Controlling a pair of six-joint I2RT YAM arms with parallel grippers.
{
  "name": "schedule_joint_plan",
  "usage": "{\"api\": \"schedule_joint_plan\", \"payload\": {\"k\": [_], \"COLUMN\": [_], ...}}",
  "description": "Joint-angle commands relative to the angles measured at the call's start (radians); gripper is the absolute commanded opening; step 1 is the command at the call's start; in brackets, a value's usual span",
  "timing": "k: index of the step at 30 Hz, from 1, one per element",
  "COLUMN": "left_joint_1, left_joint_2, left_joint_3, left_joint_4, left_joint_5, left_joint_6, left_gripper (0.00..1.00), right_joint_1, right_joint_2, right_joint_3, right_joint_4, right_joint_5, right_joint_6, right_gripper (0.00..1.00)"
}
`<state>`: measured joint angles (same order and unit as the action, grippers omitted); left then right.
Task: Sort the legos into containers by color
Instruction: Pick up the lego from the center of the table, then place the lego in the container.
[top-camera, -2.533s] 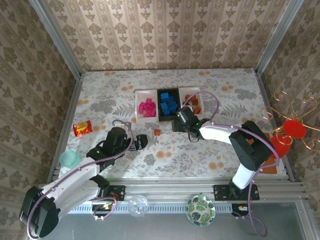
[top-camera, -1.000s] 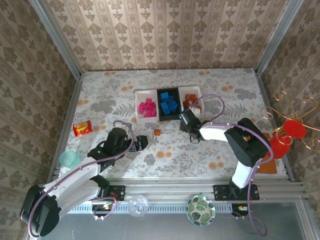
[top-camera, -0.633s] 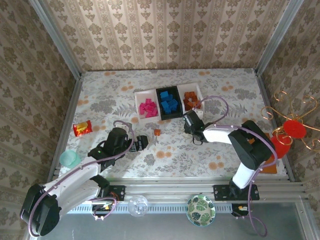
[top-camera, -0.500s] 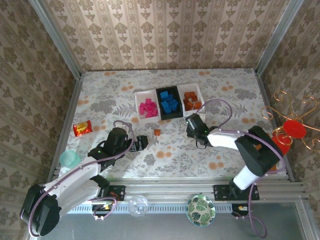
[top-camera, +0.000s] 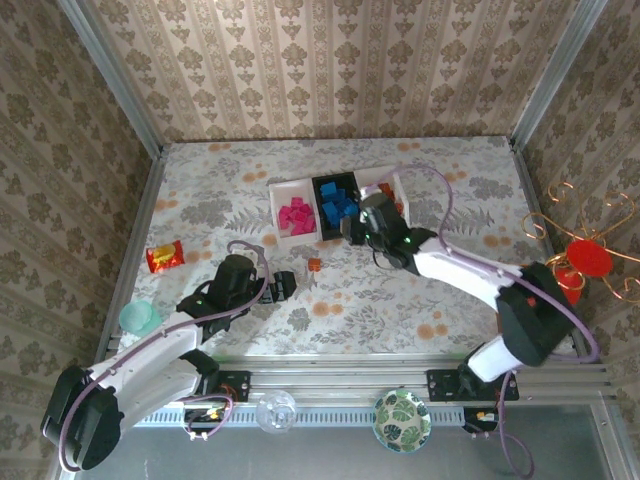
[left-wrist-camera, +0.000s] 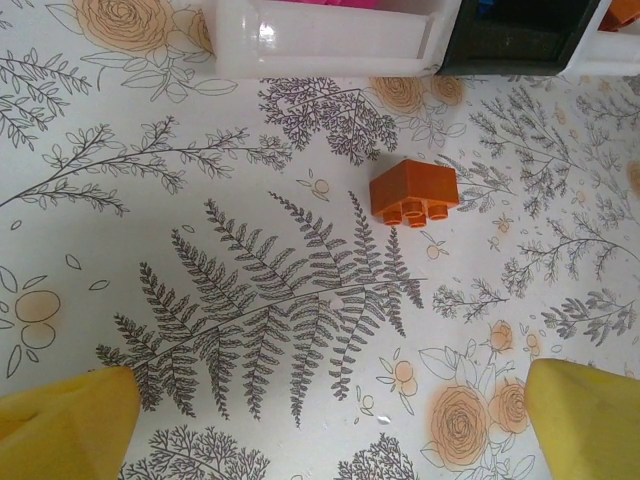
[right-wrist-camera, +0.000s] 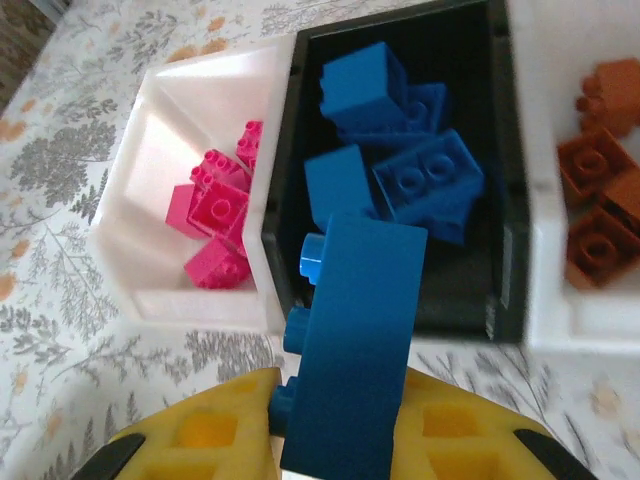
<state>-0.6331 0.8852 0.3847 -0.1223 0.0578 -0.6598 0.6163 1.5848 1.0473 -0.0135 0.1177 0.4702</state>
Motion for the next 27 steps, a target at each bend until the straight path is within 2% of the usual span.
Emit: {"api": "schedule_joint_plan", "payload": {"k": [1, 6, 8, 12, 14, 17, 22, 27], "left_joint_1": [0.006, 0.006, 0.007, 0.009, 0.01, 0.012, 0.016, 0.019], "left_joint_2": [-0.02, -0.035, -0.043, -0.063, -0.074, -0.09, -0.116, -0.161], "left_joint_3": [0.034, 0.041, 0.042, 0.045, 0.046, 0.049, 0.071, 0.089], "left_joint_4": [-0.023, -0.05, -0.059, -0.08, -0.088, -0.101, -0.137, -0.183], "left_joint_5": [0.013, 0.013, 0.01, 0.003, -0.001, -0.009, -0.027, -0.054], "left_joint_6": [0.003, 0.008, 0.01, 0.017, 0.019, 0.023, 0.037, 0.043], "left_gripper": [1.0, 1.0, 1.0, 1.0, 1.0, 1.0, 1.0, 1.0], "right_joint_1": [-0.02, -0.056, -0.068, -0.078, -0.073, -0.06, -0.002, 0.102], "right_joint_2": [0.158, 0.346, 0.398, 0.457, 0.424, 0.336, 0.149, 0.023], "right_joint_3": [0.162, 0.379, 0.441, 0.538, 0.51, 0.427, 0.221, 0.022], "right_joint_4": [-0.075, -0.159, -0.181, -0.238, -0.219, -0.184, -0.128, -0.093], "right_joint_5": [0.03, 0.085, 0.08, 0.04, 0.03, 0.029, 0.042, 0.063], "right_joint_6": [-0.06, -0.035, -0.026, -0.043, -0.05, -0.054, -0.045, -0.017], "right_gripper": [0.26, 0.26, 0.29, 0.55, 0.64, 0.72, 0.78, 0.81]}}
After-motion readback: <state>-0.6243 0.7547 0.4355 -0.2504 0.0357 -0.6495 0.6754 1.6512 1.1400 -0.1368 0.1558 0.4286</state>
